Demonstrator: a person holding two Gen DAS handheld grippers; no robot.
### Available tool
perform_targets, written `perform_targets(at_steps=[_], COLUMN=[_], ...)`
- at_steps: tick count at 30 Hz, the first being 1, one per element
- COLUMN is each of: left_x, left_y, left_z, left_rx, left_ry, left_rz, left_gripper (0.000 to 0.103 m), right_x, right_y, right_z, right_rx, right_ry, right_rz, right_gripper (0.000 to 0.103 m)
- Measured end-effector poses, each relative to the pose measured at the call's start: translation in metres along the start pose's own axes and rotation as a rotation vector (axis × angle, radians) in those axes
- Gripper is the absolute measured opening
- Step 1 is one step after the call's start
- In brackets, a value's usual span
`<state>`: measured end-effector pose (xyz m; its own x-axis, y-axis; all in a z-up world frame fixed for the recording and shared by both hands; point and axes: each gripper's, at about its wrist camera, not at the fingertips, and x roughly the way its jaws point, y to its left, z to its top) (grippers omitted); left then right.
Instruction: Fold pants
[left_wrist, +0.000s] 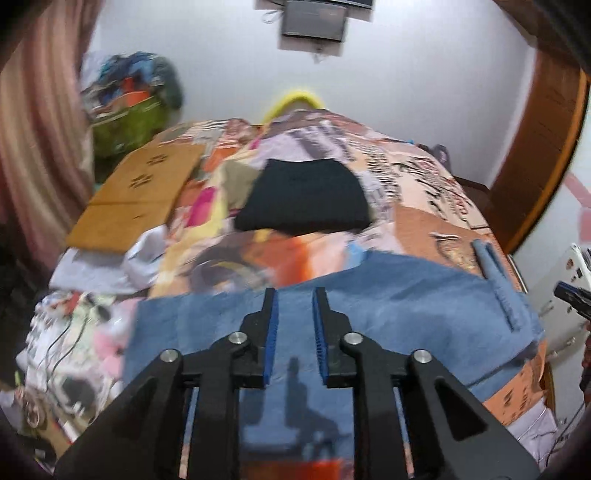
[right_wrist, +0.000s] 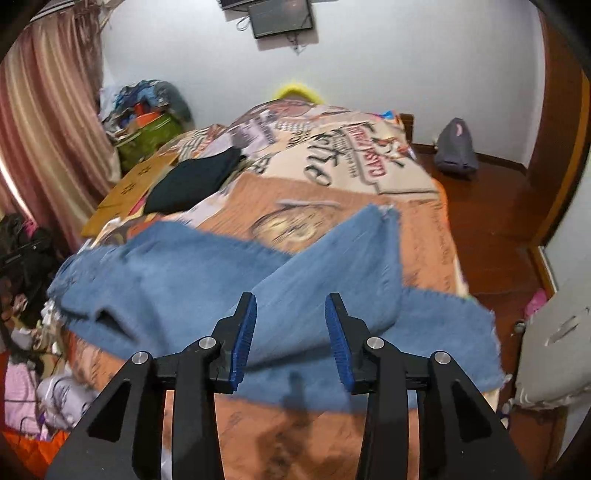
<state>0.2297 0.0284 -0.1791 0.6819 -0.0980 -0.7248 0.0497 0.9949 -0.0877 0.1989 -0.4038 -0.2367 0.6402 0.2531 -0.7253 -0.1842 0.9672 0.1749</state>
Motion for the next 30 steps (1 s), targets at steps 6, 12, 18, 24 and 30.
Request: perform_targets(at_steps=[6,12,18,24,30], left_x=[0.065,0.123,0.152,0.154,0.147], left_y=[-0.059,-0.097,-0.111,-0.106,-0.112], left_z=[0.025,0.013,-0.006,-0.008,-0.007], left_rx=[0.083,0.138,0.162,0.128,0.147], left_ry=[0.063,0.167,0.215,0.22,0.239], left_rz=[-0.06,-0.1,-0.078,-0.084,-0.064], left_gripper=[0.028,0.028,0.03,0.035,0.035], right_x=[0.042,0.108,0.172,0.187,0.147], right_y=[-0.022,-0.025,-0.023,-0.043,-0.054], right_z=[0.035,0.052,0.05,0.044,0.043], right_rx=[0.001,-0.024,-0.113,-0.07,-0.053], right_ry=[0.028,0.127,0.265,0.298,0.202], right_rz=[-0.028,-0.023,-0.069,-0.036,-0.049], right_gripper=[0.049,0.057,0.057,0.008,0.006])
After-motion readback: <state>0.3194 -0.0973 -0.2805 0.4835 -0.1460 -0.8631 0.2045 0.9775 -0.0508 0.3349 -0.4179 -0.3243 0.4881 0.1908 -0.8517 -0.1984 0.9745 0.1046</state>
